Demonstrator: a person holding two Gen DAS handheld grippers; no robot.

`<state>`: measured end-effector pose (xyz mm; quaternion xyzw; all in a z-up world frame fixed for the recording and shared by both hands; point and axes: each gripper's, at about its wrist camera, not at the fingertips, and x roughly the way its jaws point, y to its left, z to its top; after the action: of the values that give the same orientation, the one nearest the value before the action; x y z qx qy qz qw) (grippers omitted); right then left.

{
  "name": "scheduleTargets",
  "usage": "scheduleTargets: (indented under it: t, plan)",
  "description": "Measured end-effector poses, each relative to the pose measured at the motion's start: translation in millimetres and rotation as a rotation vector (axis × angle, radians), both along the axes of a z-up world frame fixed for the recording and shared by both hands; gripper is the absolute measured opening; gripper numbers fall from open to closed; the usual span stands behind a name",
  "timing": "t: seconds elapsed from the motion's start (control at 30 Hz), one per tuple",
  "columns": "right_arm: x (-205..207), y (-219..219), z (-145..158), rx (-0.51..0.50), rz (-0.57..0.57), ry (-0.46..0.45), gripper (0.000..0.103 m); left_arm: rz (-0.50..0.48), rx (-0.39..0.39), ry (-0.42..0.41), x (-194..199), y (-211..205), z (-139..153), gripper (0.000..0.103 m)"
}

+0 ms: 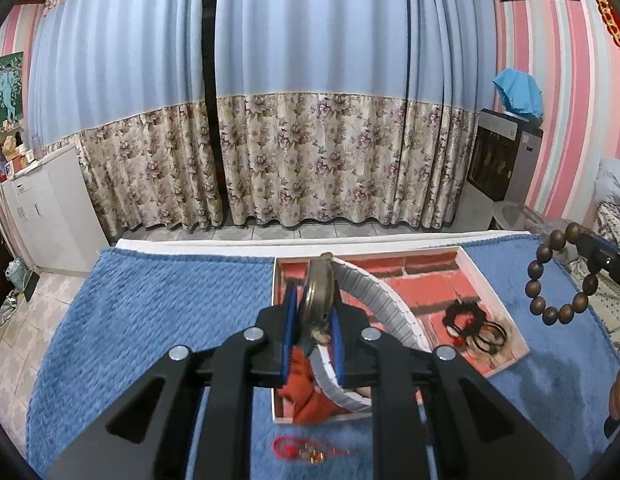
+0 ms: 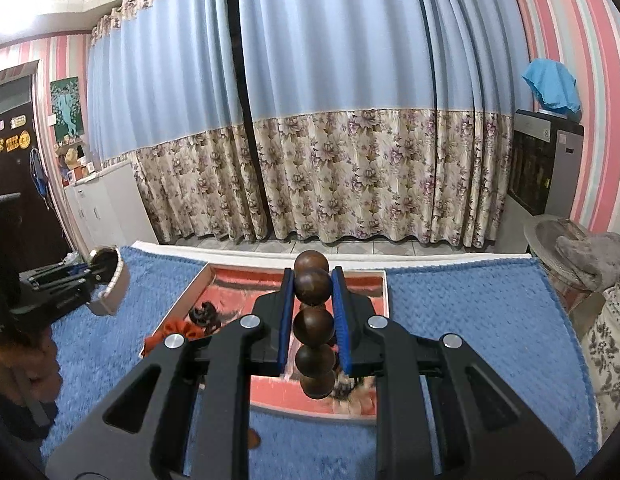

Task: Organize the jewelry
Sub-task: 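Carry the watch into the tray with the left tool while the right tool carries the bead bracelet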

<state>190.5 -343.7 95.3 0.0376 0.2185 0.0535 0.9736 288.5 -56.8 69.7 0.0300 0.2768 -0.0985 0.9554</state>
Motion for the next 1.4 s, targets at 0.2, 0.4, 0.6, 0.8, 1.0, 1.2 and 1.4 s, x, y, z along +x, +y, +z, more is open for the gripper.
scheduleTargets:
  t: [0.2, 0.4, 0.6, 0.8, 1.0, 1.2, 1.4]
  plan:
    - [28.3, 3.0, -19.9, 0.027, 0.012, 0.026, 0.019, 0.006, -0.034, 0.050, 26.0, -3.9, -30.4, 0.015]
    - [46.7, 11.9, -55.6, 0.027, 0.046, 0.098, 0.019, -0.021, -0.031, 0.118, 42.6, -16.5, -72.5, 0.016]
    - [49.8, 16.4, -75.1, 0.032, 0.057, 0.129, 0.019, -0.046, -0.023, 0.138, 41.2, -27.9, -87.6, 0.016]
    - [48.6, 17.9, -103.8, 0.016, 0.041, 0.181, 0.019, -0.051, -0.001, 0.158, 40.3, -36.4, -102.6, 0.016]
    - [52.0, 7.8, -114.1, -0.020, -0.020, 0.187, 0.019, -0.035, -0.004, 0.182, 44.5, -32.7, -113.6, 0.016]
    - [55.1, 3.0, -121.6, -0.068, -0.067, 0.191, 0.019, -0.038, -0.001, 0.189, 43.6, -35.0, -118.6, 0.016]
    - [60.9, -4.6, -132.3, -0.074, -0.094, 0.215, 0.019, -0.038, 0.005, 0.198, 43.4, -36.3, -122.7, 0.016]
